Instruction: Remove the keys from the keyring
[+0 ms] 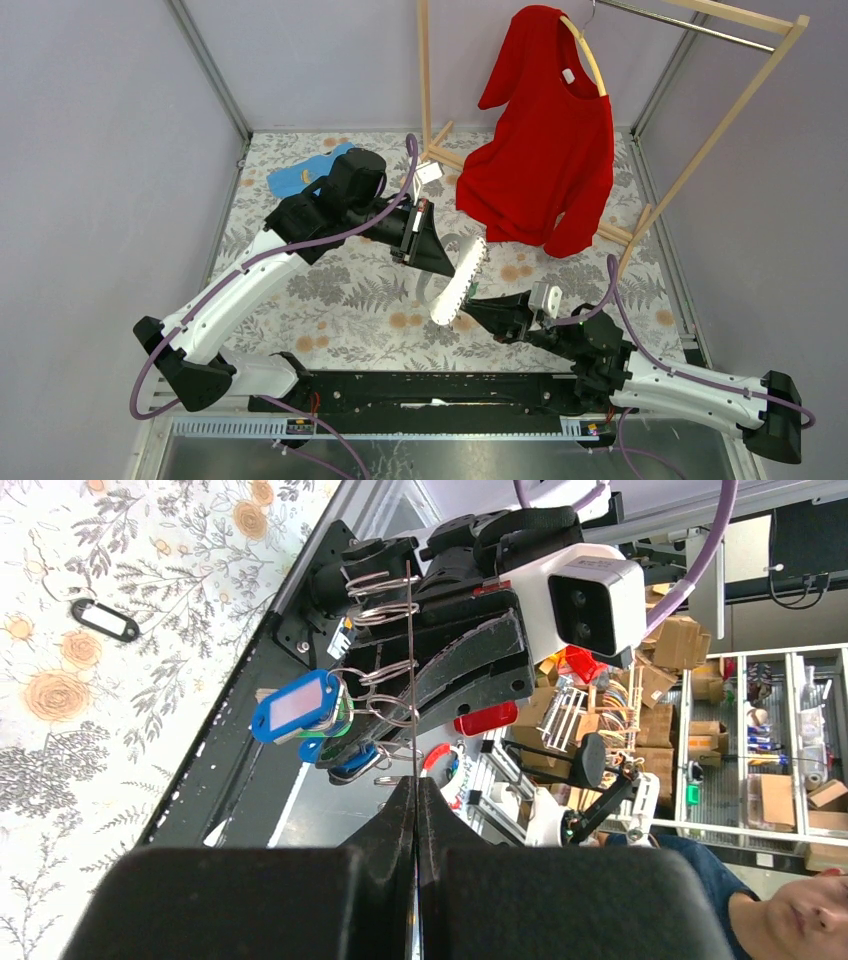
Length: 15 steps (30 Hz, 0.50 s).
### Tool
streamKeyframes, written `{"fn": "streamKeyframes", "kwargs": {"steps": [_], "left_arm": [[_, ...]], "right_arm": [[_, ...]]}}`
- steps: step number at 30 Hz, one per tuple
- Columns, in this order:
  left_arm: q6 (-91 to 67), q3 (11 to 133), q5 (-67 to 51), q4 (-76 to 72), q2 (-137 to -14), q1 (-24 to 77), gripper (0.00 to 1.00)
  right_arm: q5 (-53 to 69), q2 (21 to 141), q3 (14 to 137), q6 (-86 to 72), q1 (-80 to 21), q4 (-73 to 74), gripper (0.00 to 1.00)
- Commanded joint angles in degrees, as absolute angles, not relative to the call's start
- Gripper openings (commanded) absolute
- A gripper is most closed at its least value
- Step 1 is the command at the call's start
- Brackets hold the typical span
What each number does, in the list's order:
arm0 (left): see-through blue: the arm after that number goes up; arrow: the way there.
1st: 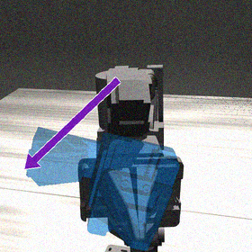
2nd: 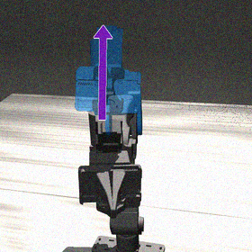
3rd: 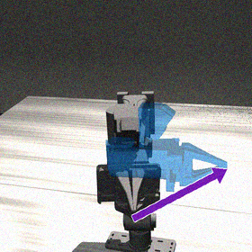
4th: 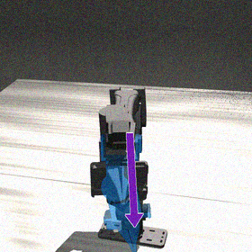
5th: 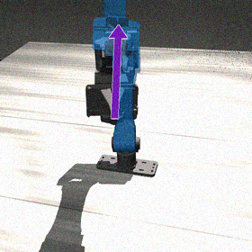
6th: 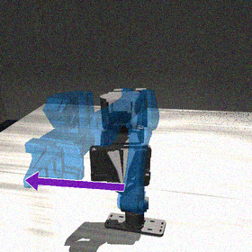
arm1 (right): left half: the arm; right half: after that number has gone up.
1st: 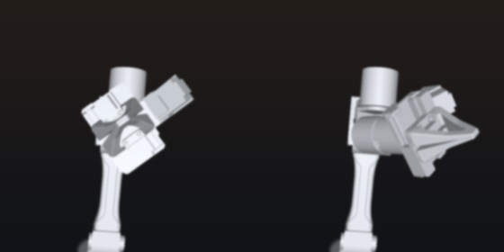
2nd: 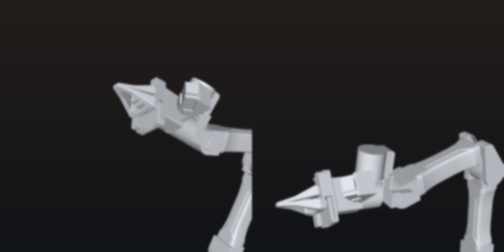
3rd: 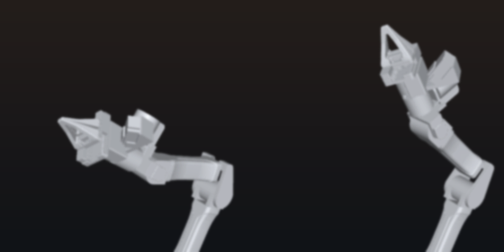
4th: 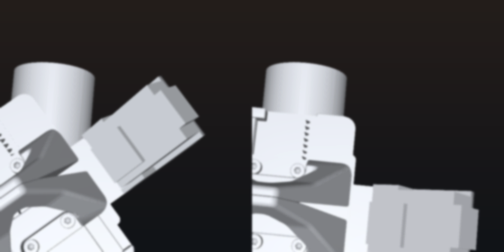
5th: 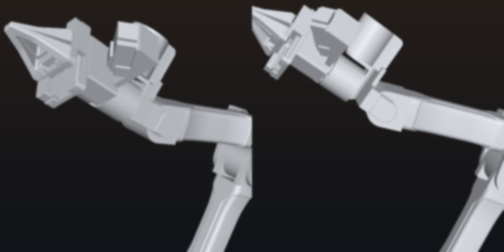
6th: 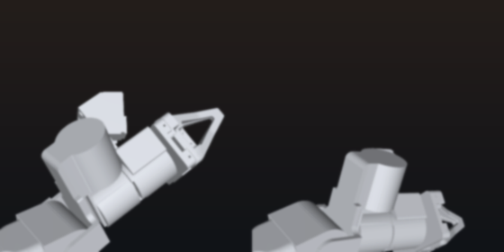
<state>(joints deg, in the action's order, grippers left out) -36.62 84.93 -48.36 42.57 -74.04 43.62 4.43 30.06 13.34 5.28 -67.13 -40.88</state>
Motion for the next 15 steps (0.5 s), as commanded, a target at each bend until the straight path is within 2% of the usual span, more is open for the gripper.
{"fn": "streamKeyframes", "kwargs": {"steps": [1, 15], "left_arm": [[-33.2, 84.7, -47.5, 38.6, -72.7, 43.9, 0.00], [-25.0, 78.4, -47.3, 35.5, -68.3, 43.9, 0.00]], "right_arm": [[2.0, 28.8, 17.1, 4.0, -67.7, -38.0, 0.00], [2.5, 29.3, 22.6, 3.3, -67.7, -24.7, 0.00]]}}
